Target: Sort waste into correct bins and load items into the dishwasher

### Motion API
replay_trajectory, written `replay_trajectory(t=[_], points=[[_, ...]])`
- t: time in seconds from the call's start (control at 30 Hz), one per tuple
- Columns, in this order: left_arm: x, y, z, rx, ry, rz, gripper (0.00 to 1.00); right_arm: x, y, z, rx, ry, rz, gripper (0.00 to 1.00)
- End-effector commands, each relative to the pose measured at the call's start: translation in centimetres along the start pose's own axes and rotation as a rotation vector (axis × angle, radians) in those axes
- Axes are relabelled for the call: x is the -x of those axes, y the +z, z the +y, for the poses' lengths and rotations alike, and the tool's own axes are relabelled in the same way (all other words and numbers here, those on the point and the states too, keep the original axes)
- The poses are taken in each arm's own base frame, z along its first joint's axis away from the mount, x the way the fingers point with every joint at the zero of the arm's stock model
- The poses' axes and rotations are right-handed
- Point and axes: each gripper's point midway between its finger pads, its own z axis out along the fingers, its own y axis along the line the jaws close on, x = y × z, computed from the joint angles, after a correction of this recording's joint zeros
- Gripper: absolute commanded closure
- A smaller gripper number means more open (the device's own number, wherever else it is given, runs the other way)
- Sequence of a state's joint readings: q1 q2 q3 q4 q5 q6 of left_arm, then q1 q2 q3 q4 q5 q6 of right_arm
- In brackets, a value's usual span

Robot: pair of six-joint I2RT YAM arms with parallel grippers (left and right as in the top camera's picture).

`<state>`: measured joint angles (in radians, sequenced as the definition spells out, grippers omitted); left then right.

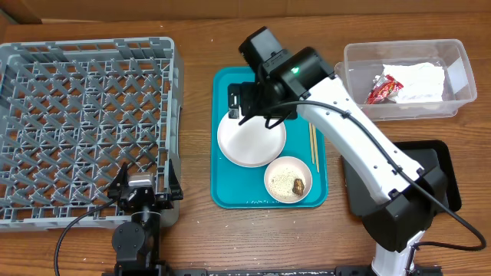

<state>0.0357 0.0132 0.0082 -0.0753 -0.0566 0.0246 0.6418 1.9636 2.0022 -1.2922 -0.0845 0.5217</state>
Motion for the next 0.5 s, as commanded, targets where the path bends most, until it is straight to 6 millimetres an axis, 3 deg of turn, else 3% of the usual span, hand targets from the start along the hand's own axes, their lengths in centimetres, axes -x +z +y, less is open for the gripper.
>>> replay_trajectory(t=[0.0,0.17,0.3,0.4,0.47], points=[[0.1,0.0,0.2,0.008,-0.014,-0.007,0.0,1.7,-0.1,-1.0,-0.047,0.014,-0.081,0.0],[0.1,0.0,0.2,0.008,-0.014,-0.007,0.0,4.5,-0.6,-0.7,0.002,0.028,-0.174,0.0],[0.1,0.0,0.2,0.007,-0.016,-0.008,0.0,6.0,-1.0,-1.9,-0.006,0.055,-0.21,0.0],[0.6,-0.2,-2.2,-0.135,-0.114,-0.021,0.0,6.9,-1.9,-3.3,-0.011,0.087,-0.233,0.0],[2.1,-0.6,-4.0,-0.247,-0.174,-0.07,0.0,7.8,-3.7,-4.9,-0.011,0.123,-0.27,0.0]])
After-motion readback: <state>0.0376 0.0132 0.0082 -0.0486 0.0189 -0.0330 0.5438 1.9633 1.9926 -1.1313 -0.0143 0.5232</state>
